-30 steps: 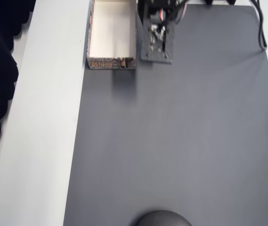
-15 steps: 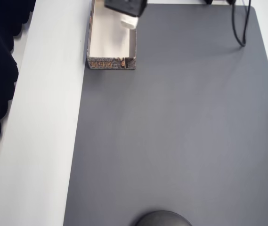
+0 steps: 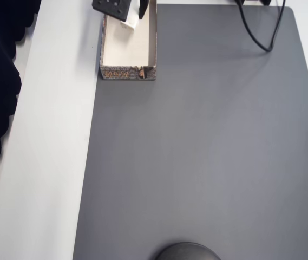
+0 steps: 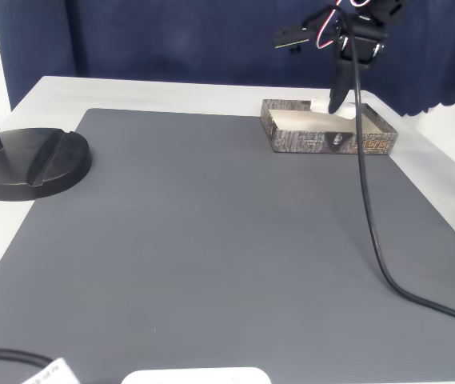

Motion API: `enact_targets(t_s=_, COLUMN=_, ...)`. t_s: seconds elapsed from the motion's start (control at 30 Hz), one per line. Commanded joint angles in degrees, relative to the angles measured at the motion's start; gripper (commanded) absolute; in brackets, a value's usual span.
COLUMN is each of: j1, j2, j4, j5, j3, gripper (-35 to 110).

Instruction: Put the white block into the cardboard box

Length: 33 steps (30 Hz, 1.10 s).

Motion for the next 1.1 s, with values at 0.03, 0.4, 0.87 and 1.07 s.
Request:
enact_targets(t_s=0.03, j1=-0.2, j2=0.3, j4=0.0, j5=8.2, j3=-5.2, gripper=-2)
enact_targets(t_s=0.4, j1=-1.3, j2=-1.5, j4=-1.8, j5=16.7, j3=-5.8, gripper=-2)
enact_targets(t_s=0.87, j1=-2.3, j2=-6.3, j4=-3.4, j5=20.8, j3=-8.4, gripper=-2)
enact_targets(t_s=1.07, j1=-2.3, j2=-8.9, j4=-3.9, j5=21.4, j3=-9.4, gripper=-2)
